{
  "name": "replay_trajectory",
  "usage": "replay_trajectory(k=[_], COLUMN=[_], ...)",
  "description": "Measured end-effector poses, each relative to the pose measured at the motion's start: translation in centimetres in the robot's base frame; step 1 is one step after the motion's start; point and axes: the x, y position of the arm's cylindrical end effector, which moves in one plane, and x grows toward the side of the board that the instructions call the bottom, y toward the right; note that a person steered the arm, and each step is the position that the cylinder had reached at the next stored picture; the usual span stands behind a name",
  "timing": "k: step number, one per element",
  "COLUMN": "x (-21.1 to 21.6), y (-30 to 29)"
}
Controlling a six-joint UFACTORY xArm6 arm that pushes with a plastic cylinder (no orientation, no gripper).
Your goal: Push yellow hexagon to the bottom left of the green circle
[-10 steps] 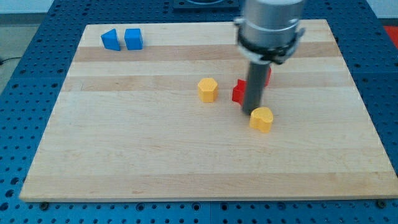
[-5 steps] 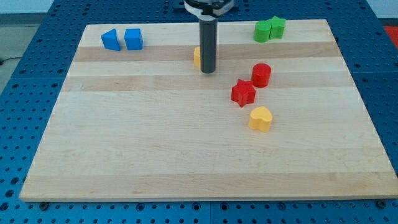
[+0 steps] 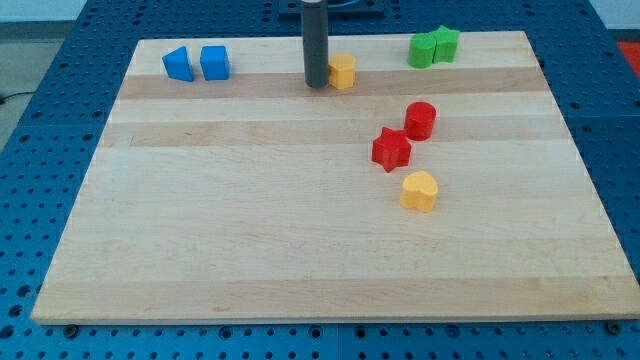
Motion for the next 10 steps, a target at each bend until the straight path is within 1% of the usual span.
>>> replay_trajectory(k=[1, 2, 4, 5, 6, 7, 8, 9, 10], x=[-0.2, 1.4, 0.7, 0.5, -0.7, -2.1, -2.0, -2.0, -1.9], y=[1.4, 5.5, 8.9, 5.5, 1.6, 4.4, 7.2, 8.6, 8.6])
